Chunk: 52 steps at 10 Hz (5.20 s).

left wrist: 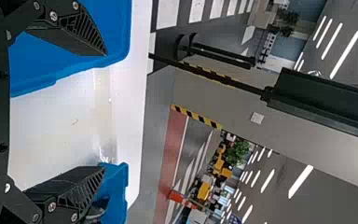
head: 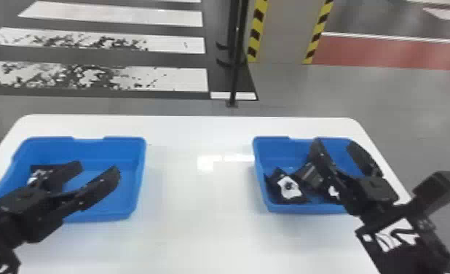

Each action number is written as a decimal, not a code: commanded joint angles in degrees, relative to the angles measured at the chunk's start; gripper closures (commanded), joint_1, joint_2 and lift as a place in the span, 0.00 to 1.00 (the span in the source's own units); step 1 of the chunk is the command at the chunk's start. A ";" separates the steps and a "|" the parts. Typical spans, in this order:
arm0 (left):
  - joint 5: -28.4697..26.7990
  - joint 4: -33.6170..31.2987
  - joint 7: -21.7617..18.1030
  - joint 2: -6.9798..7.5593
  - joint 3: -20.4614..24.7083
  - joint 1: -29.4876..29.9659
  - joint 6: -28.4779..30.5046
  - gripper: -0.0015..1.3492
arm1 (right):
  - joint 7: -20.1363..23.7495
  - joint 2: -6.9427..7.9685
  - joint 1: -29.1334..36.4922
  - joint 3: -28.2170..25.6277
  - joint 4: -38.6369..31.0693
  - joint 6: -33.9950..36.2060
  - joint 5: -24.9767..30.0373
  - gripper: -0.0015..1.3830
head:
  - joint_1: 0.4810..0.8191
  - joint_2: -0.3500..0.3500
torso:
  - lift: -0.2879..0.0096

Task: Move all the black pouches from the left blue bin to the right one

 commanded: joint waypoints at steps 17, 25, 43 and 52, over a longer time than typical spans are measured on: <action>-25.97 20.05 4.57 0.04 4.95 -23.47 25.03 0.14 | -2.57 3.19 21.04 7.83 -11.23 -4.51 -5.76 0.11 | 0.63 0.80 | 0.50; -31.79 26.24 6.59 -0.40 1.86 -28.95 28.55 0.14 | -2.48 2.61 20.47 9.32 -9.68 -3.66 -8.73 0.12 | 0.63 0.83 | 0.50; -39.22 38.90 7.12 1.36 -1.11 -36.83 30.80 0.89 | -2.22 2.17 20.19 10.00 -8.70 -0.57 -12.61 0.12 | 0.63 0.91 | 0.50; -25.51 11.76 3.07 2.50 -8.19 -21.36 23.48 0.89 | 3.85 0.41 13.72 12.97 -5.89 3.93 -14.67 0.16 | 0.63 0.83 | 0.50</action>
